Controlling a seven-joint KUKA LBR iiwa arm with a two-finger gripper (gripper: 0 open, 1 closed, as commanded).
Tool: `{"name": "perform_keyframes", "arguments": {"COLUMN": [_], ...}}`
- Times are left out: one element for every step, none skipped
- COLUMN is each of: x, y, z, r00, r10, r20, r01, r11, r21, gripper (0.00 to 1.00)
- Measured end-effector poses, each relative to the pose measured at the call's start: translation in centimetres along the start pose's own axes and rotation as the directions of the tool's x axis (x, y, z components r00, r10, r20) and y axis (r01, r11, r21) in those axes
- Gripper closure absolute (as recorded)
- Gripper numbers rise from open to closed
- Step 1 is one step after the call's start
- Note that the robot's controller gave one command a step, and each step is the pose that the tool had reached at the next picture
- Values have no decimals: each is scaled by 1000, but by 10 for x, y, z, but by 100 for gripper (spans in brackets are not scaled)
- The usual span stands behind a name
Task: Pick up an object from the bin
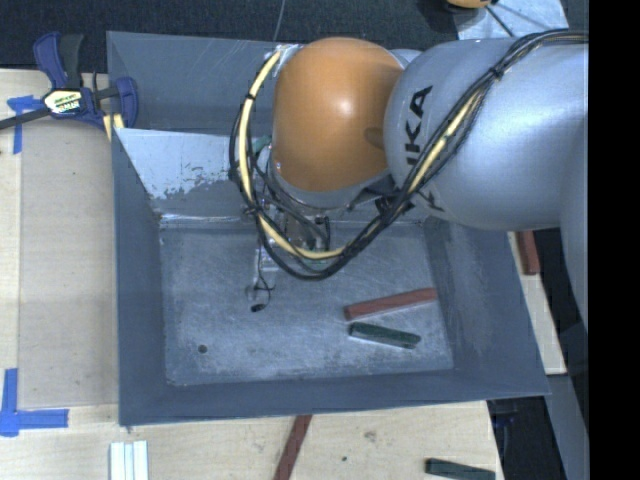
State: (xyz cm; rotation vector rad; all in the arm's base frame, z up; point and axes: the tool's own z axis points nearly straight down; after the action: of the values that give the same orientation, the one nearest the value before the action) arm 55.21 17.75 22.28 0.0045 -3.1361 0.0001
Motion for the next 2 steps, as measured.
{"name": "perform_keyframes", "arguments": {"x": [-1, 6], "y": [-1, -4], "z": [-3, 14], "r00": [1000, 997], "r10": [1, 74], "r20": [5, 14], "r01": [-1, -74], "r11": [1000, 997], "r21": [-1, -4], "gripper": [0, 0]}}
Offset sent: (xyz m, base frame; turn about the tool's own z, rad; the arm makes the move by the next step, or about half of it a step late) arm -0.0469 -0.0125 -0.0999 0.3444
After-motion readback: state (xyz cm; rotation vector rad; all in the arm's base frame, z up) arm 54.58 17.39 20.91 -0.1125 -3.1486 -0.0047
